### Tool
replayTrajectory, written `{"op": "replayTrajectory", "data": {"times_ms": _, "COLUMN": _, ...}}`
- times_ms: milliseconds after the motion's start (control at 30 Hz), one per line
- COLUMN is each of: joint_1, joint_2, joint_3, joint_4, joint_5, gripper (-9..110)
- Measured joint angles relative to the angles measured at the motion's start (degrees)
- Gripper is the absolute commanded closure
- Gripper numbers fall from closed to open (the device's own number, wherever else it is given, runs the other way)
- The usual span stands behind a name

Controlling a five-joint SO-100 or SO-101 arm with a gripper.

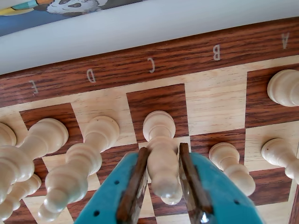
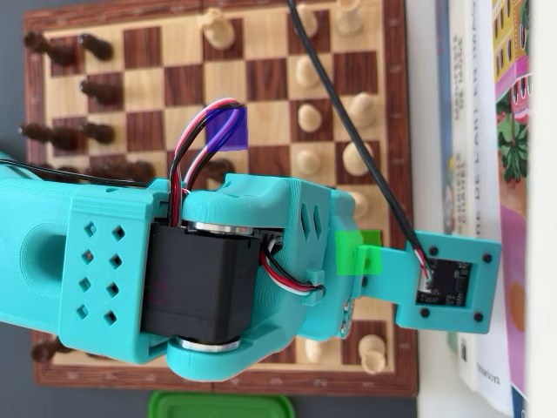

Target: Play chess

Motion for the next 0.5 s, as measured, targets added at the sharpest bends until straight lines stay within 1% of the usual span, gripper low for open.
{"op": "replayTrajectory", "data": {"times_ms": 100, "joint_1": 0.0, "joint_2": 0.0, "joint_3": -0.2, "joint_4": 0.0, "joint_5": 0.0, "gripper": 86}}
{"op": "replayTrajectory", "data": {"times_ms": 500, "joint_1": 0.0, "joint_2": 0.0, "joint_3": -1.1, "joint_4": 0.0, "joint_5": -0.7, "gripper": 86}}
